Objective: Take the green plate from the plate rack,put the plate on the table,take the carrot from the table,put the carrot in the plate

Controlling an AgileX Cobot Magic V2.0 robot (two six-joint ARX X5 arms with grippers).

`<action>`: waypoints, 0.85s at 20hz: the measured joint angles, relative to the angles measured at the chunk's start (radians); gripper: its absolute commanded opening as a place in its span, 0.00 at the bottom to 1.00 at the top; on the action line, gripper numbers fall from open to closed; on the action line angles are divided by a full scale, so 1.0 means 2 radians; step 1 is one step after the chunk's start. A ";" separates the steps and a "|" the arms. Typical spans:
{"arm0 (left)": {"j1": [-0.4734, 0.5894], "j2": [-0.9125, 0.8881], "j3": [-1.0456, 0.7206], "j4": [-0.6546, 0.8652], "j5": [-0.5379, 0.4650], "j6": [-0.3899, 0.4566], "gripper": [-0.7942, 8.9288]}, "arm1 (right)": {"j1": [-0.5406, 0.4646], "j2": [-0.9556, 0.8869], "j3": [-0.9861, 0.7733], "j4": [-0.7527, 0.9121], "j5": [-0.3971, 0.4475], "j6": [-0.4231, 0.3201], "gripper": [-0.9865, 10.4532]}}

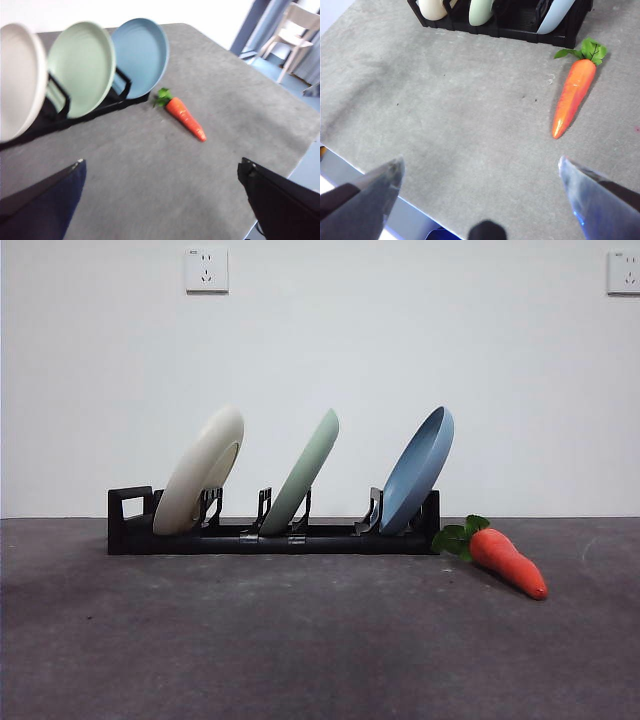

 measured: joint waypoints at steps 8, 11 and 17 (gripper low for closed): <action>-0.144 0.214 0.128 0.089 -0.102 -0.017 0.72 | 0.000 0.000 0.000 0.000 0.000 0.000 0.69; -0.176 0.307 0.187 0.104 -0.148 -0.013 0.72 | 0.000 0.000 0.000 -0.001 0.000 0.000 0.69; -0.194 0.473 0.290 0.167 -0.198 -0.011 0.72 | 0.000 0.000 0.000 -0.004 0.000 0.000 0.69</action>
